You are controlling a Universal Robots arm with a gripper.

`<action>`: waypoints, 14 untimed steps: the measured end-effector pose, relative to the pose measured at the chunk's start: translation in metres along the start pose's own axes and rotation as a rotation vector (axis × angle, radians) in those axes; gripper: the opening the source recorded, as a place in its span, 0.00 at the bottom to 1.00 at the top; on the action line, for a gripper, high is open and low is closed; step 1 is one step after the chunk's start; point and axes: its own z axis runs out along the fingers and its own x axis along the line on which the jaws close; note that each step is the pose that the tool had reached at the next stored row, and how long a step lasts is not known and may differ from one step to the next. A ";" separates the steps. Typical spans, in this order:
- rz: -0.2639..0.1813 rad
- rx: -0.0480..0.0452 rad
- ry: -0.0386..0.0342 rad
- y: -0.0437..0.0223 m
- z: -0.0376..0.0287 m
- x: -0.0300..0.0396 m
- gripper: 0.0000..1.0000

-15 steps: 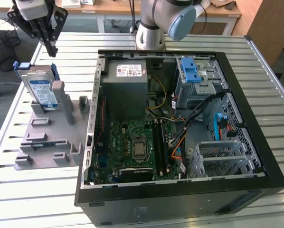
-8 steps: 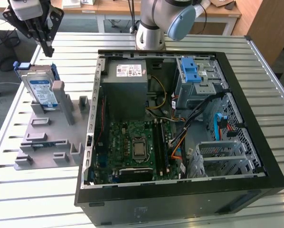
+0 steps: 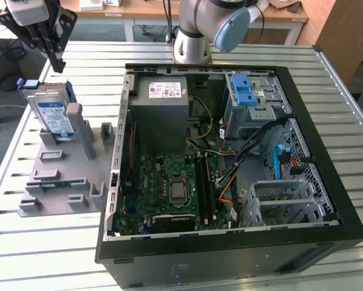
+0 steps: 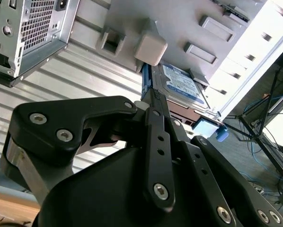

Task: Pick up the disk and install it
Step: 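Reach for the disk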

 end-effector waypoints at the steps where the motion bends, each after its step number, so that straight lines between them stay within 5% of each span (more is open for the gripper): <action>1: 0.000 0.0000 0.0000 -0.0001 0.0001 0.0023 0.11; 7: 0.000 0.0000 0.0000 0.0004 0.0006 0.0189 0.11; 14: 0.000 0.0000 0.0001 0.0067 0.0030 0.0483 0.11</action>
